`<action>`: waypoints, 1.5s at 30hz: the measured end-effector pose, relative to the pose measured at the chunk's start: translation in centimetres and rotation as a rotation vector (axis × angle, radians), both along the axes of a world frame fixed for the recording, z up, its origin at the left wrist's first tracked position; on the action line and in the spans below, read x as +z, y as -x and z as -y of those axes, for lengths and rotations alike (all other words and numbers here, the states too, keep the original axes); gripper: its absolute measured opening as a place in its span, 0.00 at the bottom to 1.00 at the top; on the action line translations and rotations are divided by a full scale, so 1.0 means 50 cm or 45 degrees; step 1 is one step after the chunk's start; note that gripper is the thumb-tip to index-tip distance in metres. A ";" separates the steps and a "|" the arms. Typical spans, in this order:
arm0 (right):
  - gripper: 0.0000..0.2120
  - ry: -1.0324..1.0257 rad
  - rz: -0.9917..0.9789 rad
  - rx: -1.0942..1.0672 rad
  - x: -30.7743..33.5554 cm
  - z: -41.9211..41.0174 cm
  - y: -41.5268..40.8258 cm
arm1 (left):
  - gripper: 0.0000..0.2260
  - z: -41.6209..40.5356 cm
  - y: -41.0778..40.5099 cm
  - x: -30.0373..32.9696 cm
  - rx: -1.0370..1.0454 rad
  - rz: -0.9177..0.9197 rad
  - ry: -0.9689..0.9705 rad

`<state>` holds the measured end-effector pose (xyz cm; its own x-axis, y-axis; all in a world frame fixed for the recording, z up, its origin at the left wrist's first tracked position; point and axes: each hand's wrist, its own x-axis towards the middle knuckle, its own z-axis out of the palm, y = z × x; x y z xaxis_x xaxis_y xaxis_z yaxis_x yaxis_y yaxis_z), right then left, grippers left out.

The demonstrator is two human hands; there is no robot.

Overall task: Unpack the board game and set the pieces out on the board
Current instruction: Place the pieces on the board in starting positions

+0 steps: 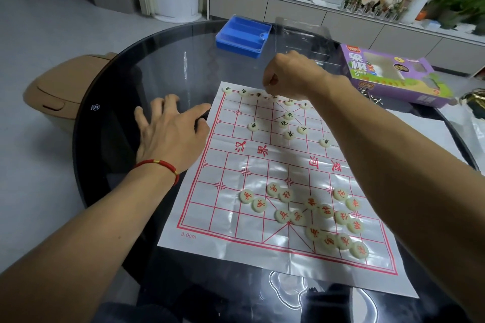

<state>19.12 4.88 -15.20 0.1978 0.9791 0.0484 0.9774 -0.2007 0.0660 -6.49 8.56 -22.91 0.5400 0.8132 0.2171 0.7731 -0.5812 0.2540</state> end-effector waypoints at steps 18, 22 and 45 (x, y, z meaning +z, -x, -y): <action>0.05 0.011 -0.014 0.055 0.028 0.021 0.000 | 0.18 0.000 0.001 0.000 0.005 0.016 -0.008; 0.07 0.129 -0.031 0.036 0.042 0.064 -0.012 | 0.18 0.000 0.001 0.000 -0.002 0.027 -0.012; 0.03 0.018 -0.189 -0.266 0.054 0.204 -0.143 | 0.18 0.001 0.001 0.002 0.008 -0.011 -0.006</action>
